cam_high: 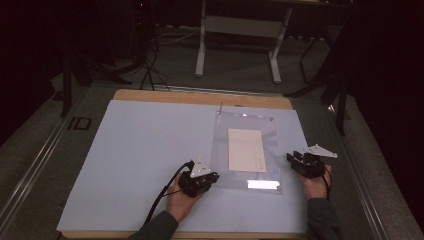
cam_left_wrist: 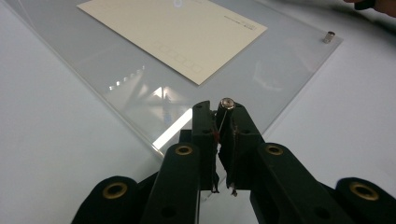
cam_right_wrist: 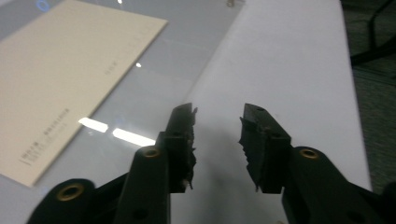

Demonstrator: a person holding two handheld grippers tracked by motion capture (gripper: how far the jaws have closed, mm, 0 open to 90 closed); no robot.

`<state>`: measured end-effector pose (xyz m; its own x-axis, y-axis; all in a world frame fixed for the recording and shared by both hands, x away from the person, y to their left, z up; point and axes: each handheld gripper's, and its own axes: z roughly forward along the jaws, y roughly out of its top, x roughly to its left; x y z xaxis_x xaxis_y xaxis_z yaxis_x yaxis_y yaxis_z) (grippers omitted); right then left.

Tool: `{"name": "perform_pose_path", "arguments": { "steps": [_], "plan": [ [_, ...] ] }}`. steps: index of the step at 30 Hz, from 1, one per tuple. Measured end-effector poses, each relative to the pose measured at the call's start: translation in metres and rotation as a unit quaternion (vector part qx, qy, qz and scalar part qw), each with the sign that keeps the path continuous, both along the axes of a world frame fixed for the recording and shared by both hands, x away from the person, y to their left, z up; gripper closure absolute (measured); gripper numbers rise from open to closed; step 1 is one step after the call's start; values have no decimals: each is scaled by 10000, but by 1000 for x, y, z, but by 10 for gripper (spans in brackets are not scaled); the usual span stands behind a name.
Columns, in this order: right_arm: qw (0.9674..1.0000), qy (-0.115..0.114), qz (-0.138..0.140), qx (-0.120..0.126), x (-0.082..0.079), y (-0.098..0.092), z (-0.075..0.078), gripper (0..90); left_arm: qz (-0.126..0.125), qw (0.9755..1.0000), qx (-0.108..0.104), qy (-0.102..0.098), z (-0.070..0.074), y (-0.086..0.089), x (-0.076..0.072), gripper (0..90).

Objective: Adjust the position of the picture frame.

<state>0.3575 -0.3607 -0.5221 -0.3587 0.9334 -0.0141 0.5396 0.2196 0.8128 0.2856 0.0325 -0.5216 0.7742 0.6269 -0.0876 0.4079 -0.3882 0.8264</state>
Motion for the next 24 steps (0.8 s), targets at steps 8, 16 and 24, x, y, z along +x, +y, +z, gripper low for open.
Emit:
{"name": "perform_pose_path", "arguments": {
  "steps": [8,16,24],
  "plan": [
    [9998,50,149,-104,10,8,-2,709,37,10000,25,-6,1,3,-1,842],
    [9997,60,216,-114,23,16,-2,719,107,9999,22,3,2,12,-3,842],
    [9987,-21,476,-159,45,39,5,735,264,9996,48,39,5,33,-8,843]
  ]
}}
